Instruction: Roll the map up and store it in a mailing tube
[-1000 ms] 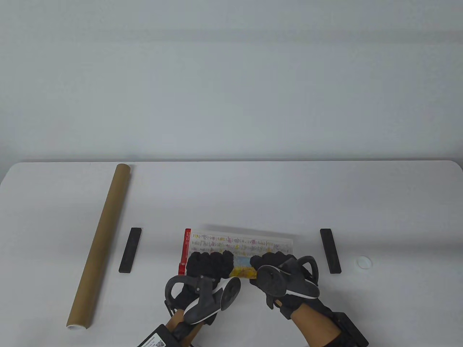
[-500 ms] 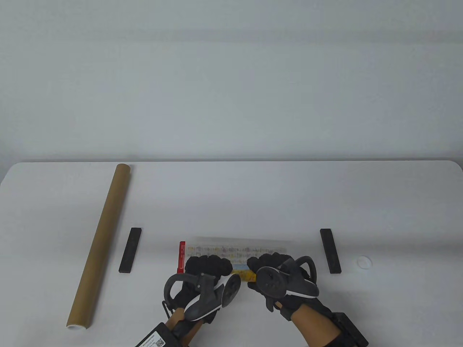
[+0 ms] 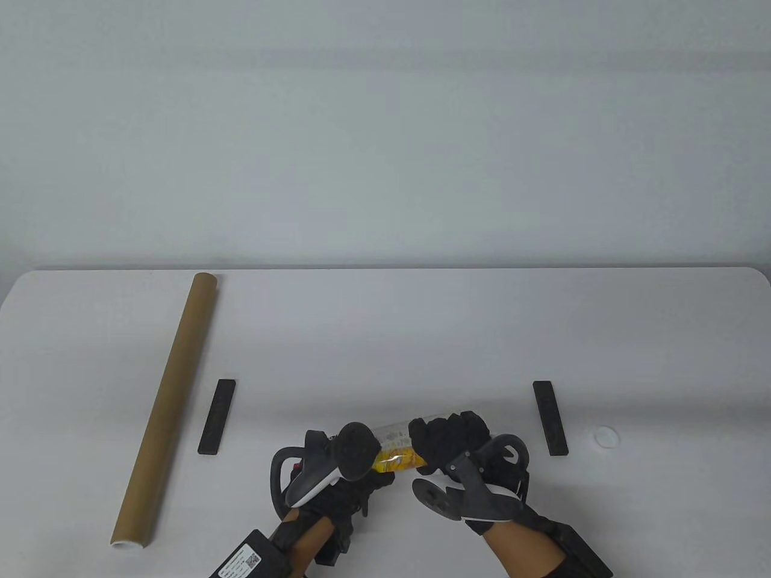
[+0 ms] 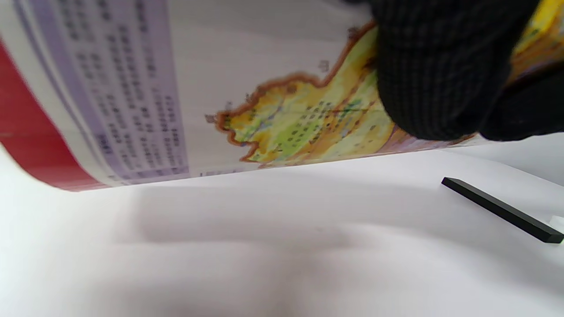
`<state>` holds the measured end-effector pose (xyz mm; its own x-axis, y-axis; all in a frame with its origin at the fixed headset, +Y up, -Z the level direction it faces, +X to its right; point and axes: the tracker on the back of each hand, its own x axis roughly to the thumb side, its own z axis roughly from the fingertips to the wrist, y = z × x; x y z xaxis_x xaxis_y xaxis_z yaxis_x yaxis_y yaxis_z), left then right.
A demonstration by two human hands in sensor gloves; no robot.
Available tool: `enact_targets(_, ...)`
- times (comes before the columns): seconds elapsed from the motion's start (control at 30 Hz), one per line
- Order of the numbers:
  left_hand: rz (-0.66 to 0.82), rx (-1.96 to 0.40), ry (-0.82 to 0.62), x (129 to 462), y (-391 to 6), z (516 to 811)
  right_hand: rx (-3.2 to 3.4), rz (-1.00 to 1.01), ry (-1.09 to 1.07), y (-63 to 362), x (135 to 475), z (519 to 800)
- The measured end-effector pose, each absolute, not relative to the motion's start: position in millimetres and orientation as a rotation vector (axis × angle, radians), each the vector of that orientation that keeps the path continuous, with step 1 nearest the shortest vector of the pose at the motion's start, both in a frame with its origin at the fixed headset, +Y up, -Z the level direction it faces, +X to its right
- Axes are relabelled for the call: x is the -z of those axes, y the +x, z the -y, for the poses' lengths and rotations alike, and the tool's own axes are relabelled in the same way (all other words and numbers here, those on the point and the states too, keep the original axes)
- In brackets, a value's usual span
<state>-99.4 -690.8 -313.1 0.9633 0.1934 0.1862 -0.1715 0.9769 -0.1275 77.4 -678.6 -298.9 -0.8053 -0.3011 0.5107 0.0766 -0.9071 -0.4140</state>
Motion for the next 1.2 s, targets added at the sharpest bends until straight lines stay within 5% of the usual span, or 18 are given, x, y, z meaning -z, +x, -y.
enact_targets(0.5, 0.212, 0.123, 0.27, 292.0, -83.7, 677.4, 3.06, -0.264, -0.923, 88.8, 315.2, 679.2)
enact_targets(0.73, 0.21, 0.099, 0.161, 295.4, -82.8, 676.0, 3.011, -0.355, -0.943, 91.0, 312.3, 682.6)
enact_targets(1.03, 0.17, -0.227, -0.218, 316.9, -102.2, 689.6, 2.73, -0.602, -0.896, 81.0, 296.3, 676.4)
enact_targets(1.2, 0.194, -0.22, -0.193, 315.9, -100.0, 692.7, 2.736, -0.553, -0.883, 80.7, 299.4, 676.0)
